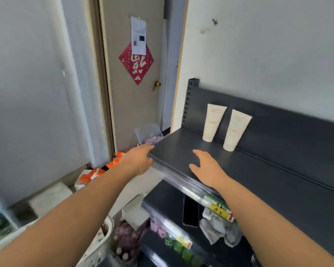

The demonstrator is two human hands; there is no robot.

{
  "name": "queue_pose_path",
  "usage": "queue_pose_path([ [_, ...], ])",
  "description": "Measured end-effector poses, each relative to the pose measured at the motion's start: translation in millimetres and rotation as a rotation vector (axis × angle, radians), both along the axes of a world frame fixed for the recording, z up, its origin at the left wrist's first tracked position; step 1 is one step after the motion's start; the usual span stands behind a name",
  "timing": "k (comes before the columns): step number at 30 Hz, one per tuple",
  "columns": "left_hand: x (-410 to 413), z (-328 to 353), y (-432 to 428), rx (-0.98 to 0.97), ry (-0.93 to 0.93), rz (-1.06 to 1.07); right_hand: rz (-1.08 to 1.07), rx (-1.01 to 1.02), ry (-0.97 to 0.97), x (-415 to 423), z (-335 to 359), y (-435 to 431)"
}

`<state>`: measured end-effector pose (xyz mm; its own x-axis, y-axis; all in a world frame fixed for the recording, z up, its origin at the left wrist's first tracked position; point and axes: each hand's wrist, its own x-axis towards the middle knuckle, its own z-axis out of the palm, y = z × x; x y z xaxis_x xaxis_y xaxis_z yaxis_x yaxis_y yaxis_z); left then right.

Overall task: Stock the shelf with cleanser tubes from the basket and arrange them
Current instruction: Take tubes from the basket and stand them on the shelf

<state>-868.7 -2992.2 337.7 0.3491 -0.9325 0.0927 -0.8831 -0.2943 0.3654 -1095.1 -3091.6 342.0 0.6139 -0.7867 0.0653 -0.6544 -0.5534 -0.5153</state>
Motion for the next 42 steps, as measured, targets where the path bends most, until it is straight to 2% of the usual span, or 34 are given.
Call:
queue_pose_path([
  [13,132.5,-29.2,220.6,0.174,-0.123,0.448,0.459,-0.152,0.049,196.8,-12.1,126.7],
  [21,202.5,-76.4,306.7,0.262,-0.092,0.547,0.618,-0.058,0.123,288.9,-85.3,186.9],
  [26,222.2,-131.7,330.9,0.354,0.054,0.536,0.612,0.014,0.309,312.1,-150.9,205.2],
  [34,217.5,-214.5,334.7,0.396,0.294,0.635,0.675,0.129,0.523,334.7,-225.6,217.5],
  [42,198.7,-283.7,338.7,0.516,0.591,0.815,0.744,0.290,0.627,344.8,-287.9,254.9],
])
